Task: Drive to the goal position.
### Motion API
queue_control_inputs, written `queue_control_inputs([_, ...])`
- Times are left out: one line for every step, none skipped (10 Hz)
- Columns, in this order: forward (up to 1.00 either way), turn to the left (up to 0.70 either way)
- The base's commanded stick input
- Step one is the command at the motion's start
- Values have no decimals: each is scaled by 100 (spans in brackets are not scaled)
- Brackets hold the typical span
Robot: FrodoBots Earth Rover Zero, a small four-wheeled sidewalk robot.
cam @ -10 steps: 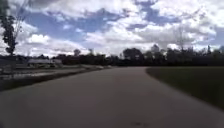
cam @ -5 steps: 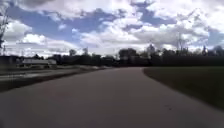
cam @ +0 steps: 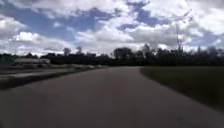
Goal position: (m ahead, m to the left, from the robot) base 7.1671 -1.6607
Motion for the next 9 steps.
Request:
queue_control_inputs([100, -16])
queue_control_inputs([100, -15])
queue_control_inputs([100, -12])
queue_control_inputs([100, -2])
queue_control_inputs([100, -1])
queue_control_inputs([100, 0])
queue_control_inputs([100, 0])
queue_control_inputs([100, 0])
queue_control_inputs([100, 0])
